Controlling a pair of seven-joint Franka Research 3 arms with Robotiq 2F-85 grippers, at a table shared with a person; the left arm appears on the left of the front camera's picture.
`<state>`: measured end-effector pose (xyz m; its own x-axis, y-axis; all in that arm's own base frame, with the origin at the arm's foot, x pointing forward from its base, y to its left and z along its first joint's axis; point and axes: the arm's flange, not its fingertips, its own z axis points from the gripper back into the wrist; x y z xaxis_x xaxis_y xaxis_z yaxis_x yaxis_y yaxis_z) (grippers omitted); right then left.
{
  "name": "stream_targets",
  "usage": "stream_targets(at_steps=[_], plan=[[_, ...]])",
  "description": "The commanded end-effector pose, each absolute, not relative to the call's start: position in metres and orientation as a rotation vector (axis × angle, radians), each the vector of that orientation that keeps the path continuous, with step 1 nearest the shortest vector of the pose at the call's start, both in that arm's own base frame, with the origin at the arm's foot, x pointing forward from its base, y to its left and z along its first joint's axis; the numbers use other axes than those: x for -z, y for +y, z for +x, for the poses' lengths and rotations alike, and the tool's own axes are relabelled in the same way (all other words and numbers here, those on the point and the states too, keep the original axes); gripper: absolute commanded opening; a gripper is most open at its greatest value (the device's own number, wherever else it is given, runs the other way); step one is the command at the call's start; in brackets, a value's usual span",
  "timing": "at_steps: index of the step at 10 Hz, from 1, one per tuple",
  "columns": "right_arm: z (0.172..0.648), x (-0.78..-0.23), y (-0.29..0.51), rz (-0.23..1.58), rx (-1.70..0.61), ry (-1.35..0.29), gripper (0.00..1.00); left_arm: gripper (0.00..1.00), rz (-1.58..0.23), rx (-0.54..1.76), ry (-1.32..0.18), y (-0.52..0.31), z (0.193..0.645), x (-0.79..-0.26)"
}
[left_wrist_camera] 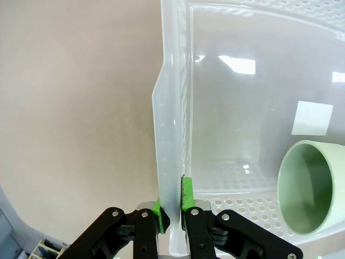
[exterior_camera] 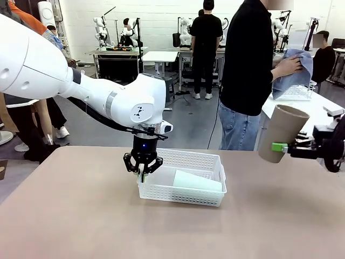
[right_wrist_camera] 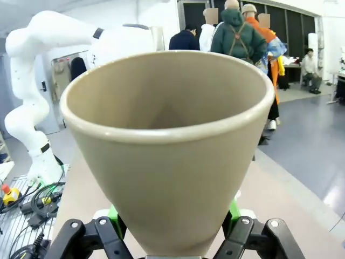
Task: Clean and organize the cups into the basket.
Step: Pick up the Reusable plastic cup from the right side of the table and stack it inside the Organizing basket in the center of the table.
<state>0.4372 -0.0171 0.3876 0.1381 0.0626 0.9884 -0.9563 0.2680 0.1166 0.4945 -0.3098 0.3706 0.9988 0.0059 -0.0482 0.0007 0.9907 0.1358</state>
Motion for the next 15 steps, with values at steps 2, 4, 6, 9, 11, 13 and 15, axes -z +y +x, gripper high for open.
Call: stream_targets(at_steps=[2, 4, 6, 9, 11, 13, 15], plan=[[0.424, -0.405, 0.005, 0.883, -0.948, -1.114, 0.0, 0.0, 0.14, 0.002, 0.049, -0.309, 0.494, -0.37], [0.412, -0.416, 0.017, 0.816, -0.982, -1.071, 0.0, 0.0, 0.14, 0.002, 0.049, -0.309, 0.494, -0.37], [0.408, -0.415, 0.013, 0.92, -1.002, -1.0, 0.0, 0.0, 0.14, 0.002, 0.049, -0.309, 0.494, -0.37], [0.419, -0.414, 0.012, 0.819, -0.994, -1.104, 0.0, 0.0, 0.14, 0.002, 0.049, -0.309, 0.494, -0.37], [0.419, -0.414, 0.012, 0.819, -0.994, -1.104, 0.0, 0.0, 0.14, 0.002, 0.049, -0.309, 0.494, -0.37], [0.409, -0.426, 0.041, 0.669, -1.151, -1.011, 0.81, 0.0, 0.14, 0.002, 0.049, -0.309, 0.494, -0.37], [0.418, -0.45, 0.095, 0.548, -1.282, -0.912, 0.81, 0.0, 0.14, 0.002, 0.049, -0.309, 0.494, -0.37]])
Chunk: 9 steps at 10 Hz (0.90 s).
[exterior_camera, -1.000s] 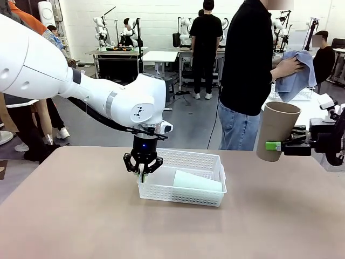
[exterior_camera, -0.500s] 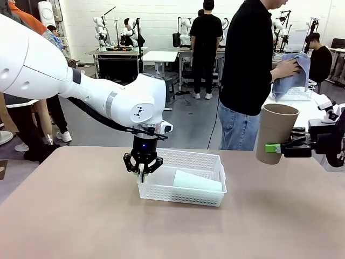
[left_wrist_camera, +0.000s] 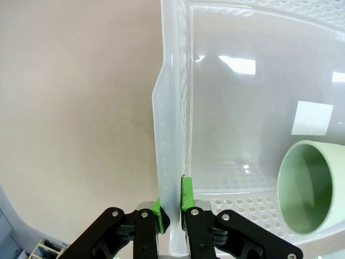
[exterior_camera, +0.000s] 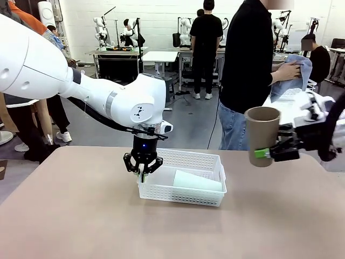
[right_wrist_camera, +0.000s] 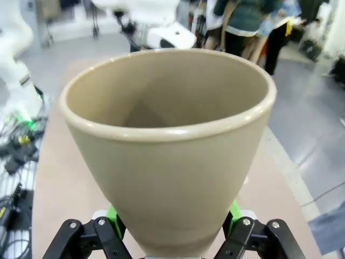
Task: Clean and organize the cups into the basket.
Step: Pick up the Reusable plastic cup from the right side of the table and stack it inside the Organizing basket in the center of the table.
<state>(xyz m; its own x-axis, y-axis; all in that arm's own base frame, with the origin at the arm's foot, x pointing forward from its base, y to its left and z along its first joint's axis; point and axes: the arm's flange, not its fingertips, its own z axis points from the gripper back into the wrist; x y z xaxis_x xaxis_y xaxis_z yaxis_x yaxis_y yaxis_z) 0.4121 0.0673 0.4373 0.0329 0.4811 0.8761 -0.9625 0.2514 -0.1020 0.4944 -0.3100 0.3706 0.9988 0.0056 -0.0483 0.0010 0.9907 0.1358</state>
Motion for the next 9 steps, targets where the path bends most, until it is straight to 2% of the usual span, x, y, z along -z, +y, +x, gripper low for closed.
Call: stream_targets(at_steps=[1, 5, 9], plan=[[0.429, -0.458, 0.118, 0.525, -1.324, -0.856, 0.81, 0.0, 0.14, 0.002, 0.049, -0.309, 0.494, -0.37], [0.449, -0.454, 0.192, 0.383, -1.484, -0.619, 0.81, 0.0, 0.14, 0.002, 0.049, -0.309, 0.494, -0.37], [0.461, -0.444, 0.24, 0.261, -1.518, -0.413, 0.81, 0.0, 0.14, 0.002, 0.049, -0.309, 0.494, -0.37]])
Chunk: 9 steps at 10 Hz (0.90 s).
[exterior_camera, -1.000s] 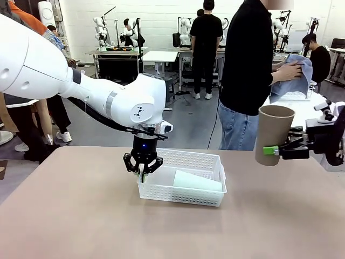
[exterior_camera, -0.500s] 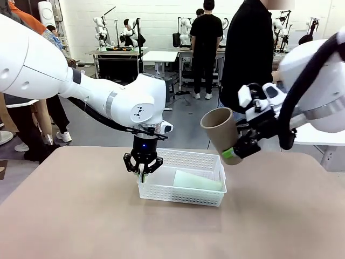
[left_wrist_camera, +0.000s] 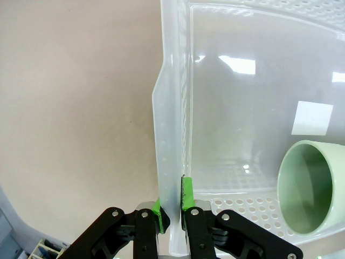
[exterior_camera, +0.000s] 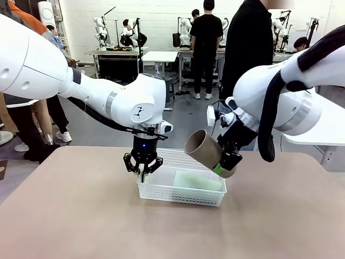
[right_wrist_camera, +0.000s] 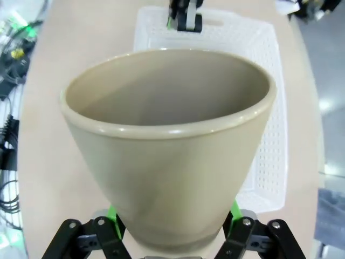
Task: Clean and organize the cups into the basket.
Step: Pick up the Reusable plastic cup from the right side of the table and stack it inside the Organizing basket in the center of the table.
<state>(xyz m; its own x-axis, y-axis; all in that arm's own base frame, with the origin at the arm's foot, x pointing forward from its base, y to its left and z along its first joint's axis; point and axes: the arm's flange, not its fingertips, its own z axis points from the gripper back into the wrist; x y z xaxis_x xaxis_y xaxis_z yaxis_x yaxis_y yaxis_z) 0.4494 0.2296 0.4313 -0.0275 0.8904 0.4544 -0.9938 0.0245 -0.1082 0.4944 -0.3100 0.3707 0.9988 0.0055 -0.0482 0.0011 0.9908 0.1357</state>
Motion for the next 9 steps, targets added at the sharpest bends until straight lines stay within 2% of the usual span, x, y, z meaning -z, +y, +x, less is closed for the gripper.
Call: stream_targets(at_steps=[1, 5, 6, 9], plan=[[0.465, -0.447, 0.249, 0.226, -1.519, -0.373, 0.81, 0.0, 0.14, 0.002, 0.049, -0.309, 0.494, -0.37], [0.477, -0.446, 0.261, 0.114, -1.513, -0.269, 0.81, 0.0, 0.14, 0.002, 0.049, -0.309, 0.494, -0.37], [0.474, -0.449, 0.258, 0.169, -1.502, -0.318, 0.81, 0.0, 0.14, 0.002, 0.049, -0.309, 0.494, -0.37], [0.471, -0.442, 0.256, 0.125, -1.528, -0.309, 0.81, 0.0, 0.14, 0.002, 0.049, -0.309, 0.494, -0.37]])
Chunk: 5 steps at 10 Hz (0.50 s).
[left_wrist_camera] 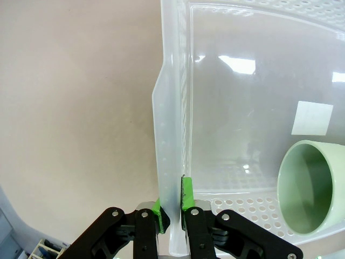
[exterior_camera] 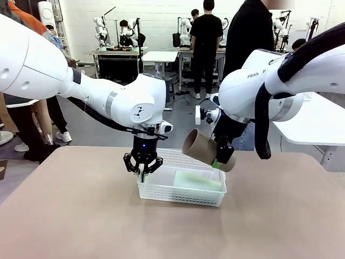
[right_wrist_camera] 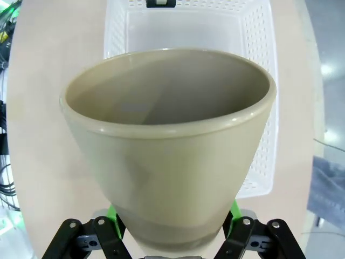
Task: Clean and organize the cups into the basket.
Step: Pick up the Reusable plastic cup from the right side of the table and stack it inside the Organizing basket in the center of the table.
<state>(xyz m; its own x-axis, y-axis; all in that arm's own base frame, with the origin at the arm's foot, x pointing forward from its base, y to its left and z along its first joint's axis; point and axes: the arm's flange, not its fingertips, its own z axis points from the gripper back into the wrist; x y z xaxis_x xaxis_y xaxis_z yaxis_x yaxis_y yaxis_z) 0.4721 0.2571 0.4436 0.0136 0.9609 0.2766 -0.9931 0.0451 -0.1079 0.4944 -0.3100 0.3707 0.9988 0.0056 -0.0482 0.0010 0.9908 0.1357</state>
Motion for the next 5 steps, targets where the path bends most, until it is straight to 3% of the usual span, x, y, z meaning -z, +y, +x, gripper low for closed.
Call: stream_targets(at_steps=[1, 5], plan=[[0.471, -0.442, 0.256, 0.125, -1.528, -0.309, 0.81, 0.0, 0.14, 0.002, 0.049, -0.309, 0.494, -0.37], [0.485, -0.439, 0.27, 0.11, -1.526, -0.271, 0.81, 0.0, 0.14, 0.002, 0.049, -0.309, 0.494, -0.37]])
